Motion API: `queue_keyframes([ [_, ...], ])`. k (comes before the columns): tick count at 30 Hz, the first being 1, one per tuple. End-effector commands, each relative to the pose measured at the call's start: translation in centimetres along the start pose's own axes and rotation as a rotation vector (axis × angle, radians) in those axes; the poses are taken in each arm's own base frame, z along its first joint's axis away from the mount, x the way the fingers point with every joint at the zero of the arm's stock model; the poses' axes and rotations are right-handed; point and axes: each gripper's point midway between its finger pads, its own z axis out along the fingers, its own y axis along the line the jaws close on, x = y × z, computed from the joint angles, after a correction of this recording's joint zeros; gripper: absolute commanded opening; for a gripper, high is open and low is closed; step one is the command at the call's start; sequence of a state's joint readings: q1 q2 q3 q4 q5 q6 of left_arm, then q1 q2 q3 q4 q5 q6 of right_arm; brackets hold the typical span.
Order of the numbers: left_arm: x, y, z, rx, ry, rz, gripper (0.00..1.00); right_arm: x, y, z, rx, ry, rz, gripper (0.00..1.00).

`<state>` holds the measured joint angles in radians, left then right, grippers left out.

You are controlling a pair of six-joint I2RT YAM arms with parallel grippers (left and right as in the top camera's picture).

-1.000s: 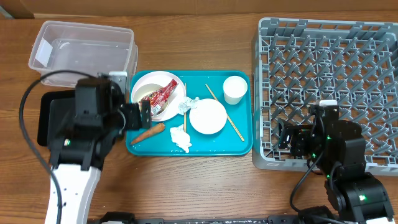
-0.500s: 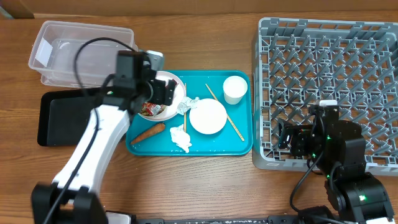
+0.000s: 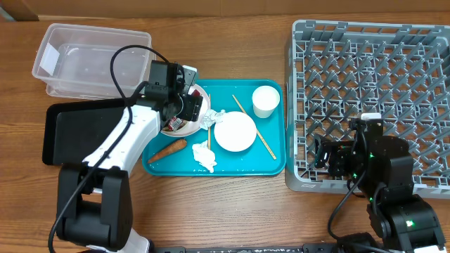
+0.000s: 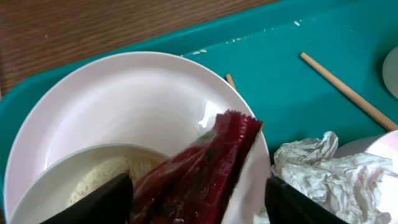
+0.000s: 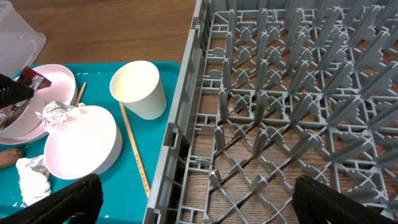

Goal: Sort waste into correct bins and load items into the dishwasher
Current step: 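Grasp the red snack wrapper with the left gripper, then carry the wrapper to the clear plastic bin and release it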

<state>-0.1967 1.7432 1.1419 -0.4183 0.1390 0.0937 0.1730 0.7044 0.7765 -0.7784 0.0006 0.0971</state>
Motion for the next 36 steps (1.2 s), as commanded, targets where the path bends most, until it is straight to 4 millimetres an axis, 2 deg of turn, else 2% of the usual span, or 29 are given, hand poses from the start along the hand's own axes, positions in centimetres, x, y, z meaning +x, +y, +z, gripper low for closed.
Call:
queue_keyframes([
  [1,-0.3,-0.4,0.6,0.016,0.002,0.020,0.62,-1.3,0.5,-0.8,-0.015,-0.040,-0.001,1.00],
  [4,-0.2,-0.4,0.8,0.016,0.006,0.019,0.41,-1.3,0.5,-0.8,-0.015,-0.040,-0.001,1.00],
  [6,-0.4,-0.4,0.8,0.015,-0.001,0.021,0.23,-1.3,0.5,-0.8,-0.014,-0.040,-0.002,1.00],
  [9,-0.9,-0.3,0.5,0.009,-0.018,0.023,0.04,-1.3,0.5,-0.8,-0.014,-0.040,-0.001,1.00],
  [14,-3.4,-0.2,-1.6,0.002,-0.068,0.019,0.04,-1.3,0.5,-0.8,-0.014,-0.040,-0.001,1.00],
  [19,-6.9,1.0,-5.9,-0.088,-0.141,-0.024,0.04,-1.3,0.5,-0.8,-0.014,-0.040,-0.002,1.00],
  [22,-8.3,1.9,-8.3,-0.137,-0.178,-0.030,0.04,-1.3,0.5,-0.8,-0.014,-0.040,-0.002,1.00],
  [25,-9.2,3.8,-10.6,-0.224,-0.219,-0.055,0.04,-1.3,0.5,-0.8,-0.014,-0.040,-0.001,1.00],
  [28,-10.0,6.9,-12.8,-0.329,-0.276,-0.098,0.04,-1.3,0.5,-0.8,-0.015,-0.040,-0.001,1.00],
  [36,-11.1,14.8,-15.2,-0.471,-0.405,-0.241,0.04,-1.3,0.5,-0.8,-0.015,-0.040,-0.001,1.00],
])
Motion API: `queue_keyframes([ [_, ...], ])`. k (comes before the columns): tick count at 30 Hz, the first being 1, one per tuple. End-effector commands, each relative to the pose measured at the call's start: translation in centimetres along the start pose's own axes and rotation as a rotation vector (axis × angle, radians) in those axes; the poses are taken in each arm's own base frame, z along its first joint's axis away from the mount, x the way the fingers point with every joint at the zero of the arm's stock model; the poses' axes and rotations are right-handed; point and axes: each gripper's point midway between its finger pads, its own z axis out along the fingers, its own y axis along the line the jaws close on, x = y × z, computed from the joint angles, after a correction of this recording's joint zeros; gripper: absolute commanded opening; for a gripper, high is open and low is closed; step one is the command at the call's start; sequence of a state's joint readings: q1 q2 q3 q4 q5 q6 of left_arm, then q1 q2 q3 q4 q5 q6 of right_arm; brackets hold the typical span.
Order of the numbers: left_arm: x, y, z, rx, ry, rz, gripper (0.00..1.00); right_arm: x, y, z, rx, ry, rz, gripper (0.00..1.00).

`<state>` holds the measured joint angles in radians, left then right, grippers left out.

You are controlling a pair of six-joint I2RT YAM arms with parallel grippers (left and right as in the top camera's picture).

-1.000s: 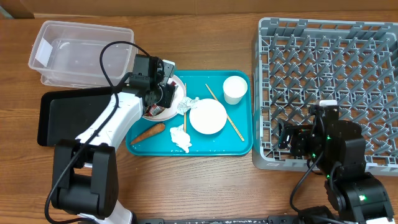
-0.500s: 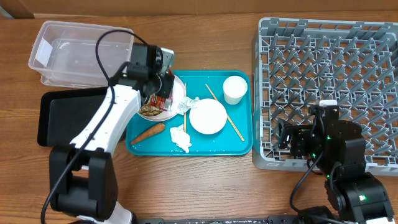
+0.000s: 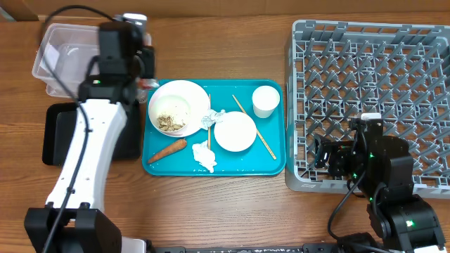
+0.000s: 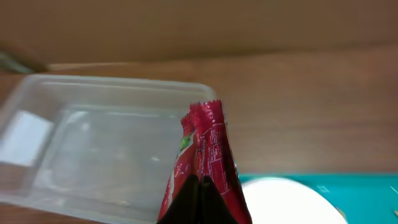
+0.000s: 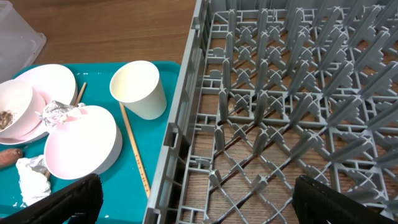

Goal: Sort waste into correct bins and load items into the dishwasher
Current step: 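Carry the wrapper to the clear plastic bin and release it, then reach the left gripper to the foil on the teal tray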

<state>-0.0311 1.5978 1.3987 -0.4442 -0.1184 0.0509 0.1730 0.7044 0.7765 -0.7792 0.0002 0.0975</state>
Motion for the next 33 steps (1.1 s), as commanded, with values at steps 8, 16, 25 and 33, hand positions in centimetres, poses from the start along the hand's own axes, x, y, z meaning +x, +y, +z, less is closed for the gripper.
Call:
queue_keyframes([
  [8,0.1,7.7,4.3,-0.160,-0.038,-0.159,0.04,-1.4,0.5,-0.8,-0.015,-0.041,-0.002,1.00],
  [16,0.1,8.3,7.1,-0.171,-0.071,-0.175,0.50,-1.4,0.5,-0.8,-0.015,-0.041,-0.002,1.00],
  [25,1.5,-0.9,4.2,0.185,0.049,-0.131,0.58,-1.3,0.5,-0.8,-0.014,-0.040,-0.002,1.00],
  [33,8.6,-12.6,1.3,0.454,0.349,-0.011,0.64,-1.3,0.5,-0.8,-0.014,-0.040,-0.002,1.00],
])
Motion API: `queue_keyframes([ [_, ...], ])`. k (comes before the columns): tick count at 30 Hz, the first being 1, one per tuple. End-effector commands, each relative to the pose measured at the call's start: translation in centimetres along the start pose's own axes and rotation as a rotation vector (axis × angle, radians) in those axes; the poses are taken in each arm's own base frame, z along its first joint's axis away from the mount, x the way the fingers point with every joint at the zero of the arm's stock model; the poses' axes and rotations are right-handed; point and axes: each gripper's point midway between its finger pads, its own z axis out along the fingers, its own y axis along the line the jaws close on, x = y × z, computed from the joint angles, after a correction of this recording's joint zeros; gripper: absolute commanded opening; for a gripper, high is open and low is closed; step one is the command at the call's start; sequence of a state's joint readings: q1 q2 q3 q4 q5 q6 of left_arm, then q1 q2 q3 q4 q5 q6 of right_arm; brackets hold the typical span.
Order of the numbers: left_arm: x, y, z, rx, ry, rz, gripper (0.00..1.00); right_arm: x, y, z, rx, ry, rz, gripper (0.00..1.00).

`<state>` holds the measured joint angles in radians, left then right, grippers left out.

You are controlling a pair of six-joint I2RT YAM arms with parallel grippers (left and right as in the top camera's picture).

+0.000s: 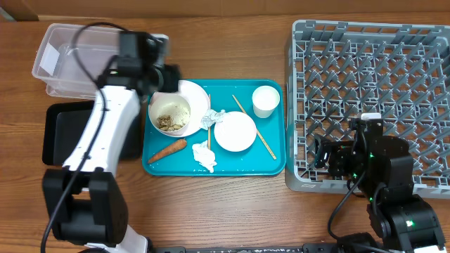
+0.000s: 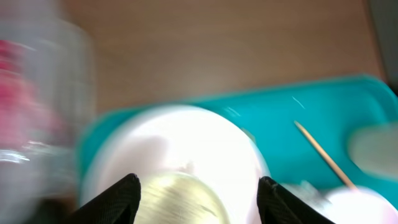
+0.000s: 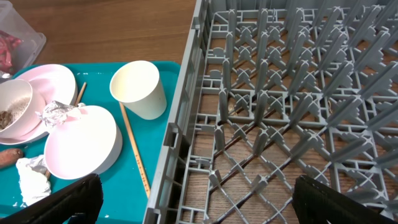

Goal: Sort waste into correct bins and load items into the dishwasher
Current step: 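Reach the left gripper to the foil on the teal tray, then grasp the crumpled foil and drop it into the plastic bin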

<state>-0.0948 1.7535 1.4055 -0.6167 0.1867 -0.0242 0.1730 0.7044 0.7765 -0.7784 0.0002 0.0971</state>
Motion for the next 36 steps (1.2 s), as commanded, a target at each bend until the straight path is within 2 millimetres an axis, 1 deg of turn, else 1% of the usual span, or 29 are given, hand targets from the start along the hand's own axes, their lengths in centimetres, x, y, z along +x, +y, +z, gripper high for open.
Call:
queue_keyframes([
  [1,1.6,-4.7,0.2,0.097,0.072,0.050,0.64,-1.3,0.5,-0.8,-0.014,-0.039,-0.001,1.00],
  [4,3.9,-6.7,1.3,0.117,0.158,0.068,0.65,-1.3,0.5,-0.8,-0.014,-0.038,-0.001,1.00],
  [7,5.8,-8.2,2.3,0.126,0.233,0.054,0.67,-1.2,0.4,-0.8,-0.014,-0.035,-0.001,1.00],
  [8,6.9,-8.8,3.2,0.128,0.273,0.050,0.67,-1.2,0.4,-0.8,-0.013,-0.033,-0.001,1.00],
  [12,8.8,-9.6,4.8,0.123,0.345,0.008,0.65,-1.1,0.4,-0.8,-0.013,-0.032,-0.001,1.00],
  [16,10.3,-10.4,5.7,0.147,0.401,0.005,0.49,-1.1,0.4,-0.8,-0.013,-0.032,-0.001,1.00],
  [17,10.6,-10.4,5.7,0.148,0.415,0.002,0.34,-1.1,0.4,-0.8,-0.013,-0.032,-0.001,1.00],
  [18,10.7,-10.3,5.7,0.146,0.419,0.001,0.23,-1.1,0.4,-0.8,-0.013,-0.032,-0.001,1.00],
  [19,10.7,-10.2,5.6,0.145,0.420,-0.002,0.17,-1.1,0.4,-0.8,-0.013,-0.032,-0.001,1.00],
  [20,10.5,-10.0,5.5,0.141,0.414,-0.006,0.04,-1.1,0.4,-0.8,-0.013,-0.032,-0.001,1.00],
  [23,9.2,-9.2,4.8,0.124,0.376,-0.015,0.04,-1.1,0.4,-0.8,-0.013,-0.032,-0.001,1.00],
  [27,6.5,-8.3,2.9,0.122,0.303,-0.031,0.04,-1.1,0.4,-0.8,-0.013,-0.032,-0.001,1.00],
  [30,3.7,-7.4,0.7,0.116,0.226,-0.051,0.04,-1.1,0.4,-0.8,-0.013,-0.032,-0.001,1.00],
  [33,0.4,-5.8,-2.0,0.105,0.123,-0.076,0.04,-1.1,0.4,-0.8,-0.013,-0.032,-0.001,1.00],
  [36,-2.5,-3.3,-4.3,0.057,0.018,-0.107,0.04,-1.1,0.4,-0.8,-0.013,-0.032,-0.001,1.00],
])
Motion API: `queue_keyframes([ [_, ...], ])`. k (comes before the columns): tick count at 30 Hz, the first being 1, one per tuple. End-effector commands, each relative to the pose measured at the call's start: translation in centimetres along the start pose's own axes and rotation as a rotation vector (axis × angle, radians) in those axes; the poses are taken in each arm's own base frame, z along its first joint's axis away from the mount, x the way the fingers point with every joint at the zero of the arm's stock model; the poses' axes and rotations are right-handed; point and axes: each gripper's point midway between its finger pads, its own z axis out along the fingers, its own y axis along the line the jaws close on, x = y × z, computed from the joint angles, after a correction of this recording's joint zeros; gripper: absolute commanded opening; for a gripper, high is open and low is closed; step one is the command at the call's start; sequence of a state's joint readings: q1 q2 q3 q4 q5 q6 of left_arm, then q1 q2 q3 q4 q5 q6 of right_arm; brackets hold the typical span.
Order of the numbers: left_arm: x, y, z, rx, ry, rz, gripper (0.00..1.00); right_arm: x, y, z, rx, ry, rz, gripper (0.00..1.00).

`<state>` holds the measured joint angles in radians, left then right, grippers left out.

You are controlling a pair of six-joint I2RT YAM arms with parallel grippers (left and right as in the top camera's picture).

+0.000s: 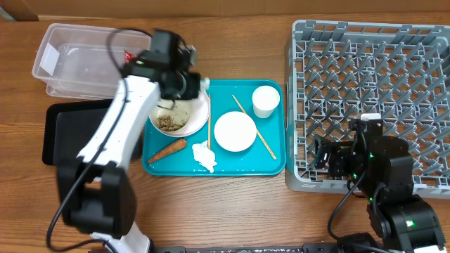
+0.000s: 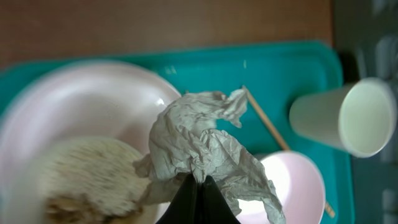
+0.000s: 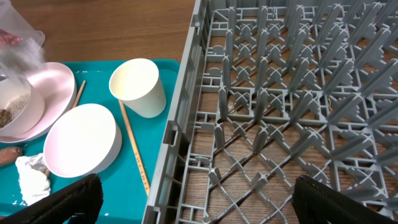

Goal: Sort waste into correct bins and load items into the dishwasher
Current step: 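Grasp the crumpled foil and drop it into the plastic bin, then grasp the white tissue on the tray with the left gripper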

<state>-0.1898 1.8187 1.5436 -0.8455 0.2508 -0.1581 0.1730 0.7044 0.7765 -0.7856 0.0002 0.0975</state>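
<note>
My left gripper (image 2: 198, 185) is shut on a crumpled ball of foil (image 2: 199, 140), held up over the right edge of the pink plate (image 2: 74, 93). From above, that gripper (image 1: 188, 84) hangs over the teal tray (image 1: 274, 165). A bowl of food scraps (image 1: 171, 118) stands on the plate. A red wrapper (image 1: 128, 55) lies in the clear bin (image 1: 49, 42). My right gripper (image 3: 198, 205) is wide open and holds nothing, low over the front left corner of the grey dish rack (image 1: 373, 70).
The tray also holds a paper cup (image 1: 265, 100), an upturned pink bowl (image 1: 235, 131), chopsticks (image 1: 256, 133), a carrot (image 1: 167, 150) and a white tissue (image 1: 204, 156). A black bin (image 1: 63, 130) lies left of the tray.
The left gripper was open over the plate's left side, with the foil lying on the tray. Now it is shut on the foil, which is off the tray and held over the plate's right edge.
First the left gripper stood open around a red wrapper on the plate. It then held the wrapper, shut, beside the clear bin. Later the wrapper lay in that bin and the gripper was open over the plate. Now it holds the foil. The right arm stayed still.
</note>
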Motion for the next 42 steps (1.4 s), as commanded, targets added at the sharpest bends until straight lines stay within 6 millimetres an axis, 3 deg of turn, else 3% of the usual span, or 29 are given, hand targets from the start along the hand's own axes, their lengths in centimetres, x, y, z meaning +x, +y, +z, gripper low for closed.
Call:
queue_keyframes([
  [1,-4.8,2.5,-6.2,-0.067,-0.205,-0.031,0.04,-1.3,0.5,-0.8,-0.014,-0.039,-0.002,1.00],
  [5,-7.8,7.4,-8.7,-0.206,-0.341,-0.086,0.04,-1.3,0.5,-0.8,-0.014,-0.039,-0.002,1.00],
  [10,-10.4,11.6,-10.4,-0.297,-0.467,-0.133,0.04,-1.3,0.5,-0.8,-0.014,-0.040,-0.002,1.00],
  [13,-11.2,13.6,-10.1,-0.324,-0.495,-0.155,0.04,-1.3,0.5,-0.8,-0.014,-0.040,-0.002,1.00],
  [19,-10.7,18.1,-7.3,-0.415,-0.451,-0.212,0.05,-1.3,0.5,-0.8,-0.014,-0.039,-0.002,1.00],
  [21,-10.6,18.8,-7.1,-0.422,-0.449,-0.223,0.14,-1.3,0.5,-0.8,-0.014,-0.039,-0.002,1.00],
  [23,-10.9,19.2,-7.6,-0.427,-0.468,-0.226,0.47,-1.3,0.5,-0.8,-0.014,-0.039,-0.002,1.00],
  [24,-11.2,19.2,-8.2,-0.428,-0.482,-0.227,0.57,-1.3,0.5,-0.8,-0.014,-0.039,-0.002,1.00],
  [27,-11.3,17.9,-9.5,-0.400,-0.489,-0.215,0.65,-1.3,0.5,-0.8,-0.014,-0.039,-0.002,1.00],
  [31,-8.7,12.8,-9.2,-0.240,-0.370,-0.178,0.66,-1.3,0.5,-0.8,-0.014,-0.039,-0.002,1.00],
  [35,-2.3,7.9,-7.0,-0.124,-0.087,-0.178,0.68,-1.3,0.5,-0.8,-0.014,-0.039,-0.002,1.00],
  [38,3.8,5.4,-5.9,-0.117,0.166,-0.187,0.68,-1.3,0.5,-0.8,-0.014,-0.039,-0.002,1.00],
  [42,9.2,2.6,-5.1,-0.126,0.382,-0.202,0.68,-1.3,0.5,-0.8,-0.014,-0.039,-0.002,1.00],
])
